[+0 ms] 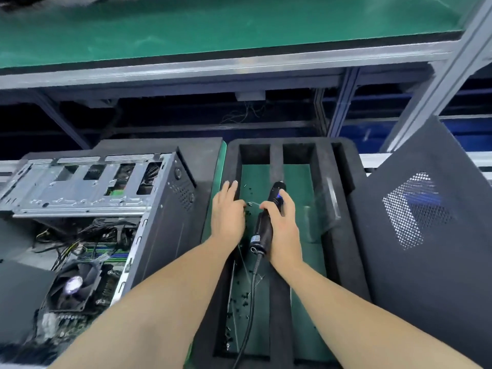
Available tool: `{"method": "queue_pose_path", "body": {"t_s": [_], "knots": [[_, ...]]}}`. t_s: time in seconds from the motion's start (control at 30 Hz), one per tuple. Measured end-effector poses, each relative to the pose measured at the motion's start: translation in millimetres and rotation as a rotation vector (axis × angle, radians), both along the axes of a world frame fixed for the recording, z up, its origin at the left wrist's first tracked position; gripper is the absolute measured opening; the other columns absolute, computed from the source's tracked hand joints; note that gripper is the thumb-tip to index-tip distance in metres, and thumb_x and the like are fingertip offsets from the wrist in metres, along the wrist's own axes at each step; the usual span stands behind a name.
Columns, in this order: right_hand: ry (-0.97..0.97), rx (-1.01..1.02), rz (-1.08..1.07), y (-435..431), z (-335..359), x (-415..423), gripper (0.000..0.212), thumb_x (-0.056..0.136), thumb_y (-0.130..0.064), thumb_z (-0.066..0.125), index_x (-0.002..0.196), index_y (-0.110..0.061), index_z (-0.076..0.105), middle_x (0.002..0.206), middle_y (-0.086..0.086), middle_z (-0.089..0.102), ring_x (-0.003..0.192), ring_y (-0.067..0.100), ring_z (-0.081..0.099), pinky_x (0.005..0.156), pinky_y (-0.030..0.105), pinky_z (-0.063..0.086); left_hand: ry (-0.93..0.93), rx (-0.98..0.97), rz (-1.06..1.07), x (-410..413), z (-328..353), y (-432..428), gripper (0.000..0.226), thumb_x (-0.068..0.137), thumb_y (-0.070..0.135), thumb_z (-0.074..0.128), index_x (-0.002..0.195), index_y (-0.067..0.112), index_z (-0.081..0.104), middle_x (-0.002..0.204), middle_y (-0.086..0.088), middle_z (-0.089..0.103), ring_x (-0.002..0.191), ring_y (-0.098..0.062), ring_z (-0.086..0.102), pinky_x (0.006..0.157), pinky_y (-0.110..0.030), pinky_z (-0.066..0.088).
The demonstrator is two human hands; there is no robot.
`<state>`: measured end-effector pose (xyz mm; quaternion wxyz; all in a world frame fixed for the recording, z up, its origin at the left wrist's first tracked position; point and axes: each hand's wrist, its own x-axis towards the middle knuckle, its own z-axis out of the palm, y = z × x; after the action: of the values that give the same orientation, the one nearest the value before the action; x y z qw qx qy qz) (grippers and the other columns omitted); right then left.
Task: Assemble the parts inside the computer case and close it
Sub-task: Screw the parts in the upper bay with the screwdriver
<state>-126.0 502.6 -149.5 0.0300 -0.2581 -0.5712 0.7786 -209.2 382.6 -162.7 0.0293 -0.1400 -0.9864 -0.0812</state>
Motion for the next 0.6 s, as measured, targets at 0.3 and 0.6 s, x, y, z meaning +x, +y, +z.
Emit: {"method": "queue_pose_path", "body": {"t_s": [0.3, 0.6], "knots": [[0.055, -0.027, -0.034, 9.8, -7.7, -34.5, 0.052, 0.083, -0.050, 0.076, 0.129, -0.058, 0.054, 0.111, -0.023, 0.070, 0.087, 0.009, 0.074, 0.075, 0.036, 0.055, -0.035, -0.615, -0.197, -56.8, -10.9, 32.6, 0.031, 0.096, 0.035, 0.059, 0.125, 0.028, 0.066, 0.166, -0.011, 0.024, 0.155, -0.036, 0.003, 0.123, -0.058, 0.002], [0.096, 0.126, 0.011, 12.7, -27.7, -40.6, 0.052, 0.085, -0.043, 0.079, 0.130, -0.057, 0.056, 0.118, -0.023, 0.071, 0.102, 0.011, 0.075, 0.074, 0.024, 0.058, -0.048, -0.492, -0.344, -62.5, -18.1, 51.3, 0.020, 0.097, 0.024, 0.046, 0.078, 0.026, 0.050, 0.093, 0.004, 0.068, 0.092, -0.022, 0.063, 0.092, -0.037, 0.035]]}}
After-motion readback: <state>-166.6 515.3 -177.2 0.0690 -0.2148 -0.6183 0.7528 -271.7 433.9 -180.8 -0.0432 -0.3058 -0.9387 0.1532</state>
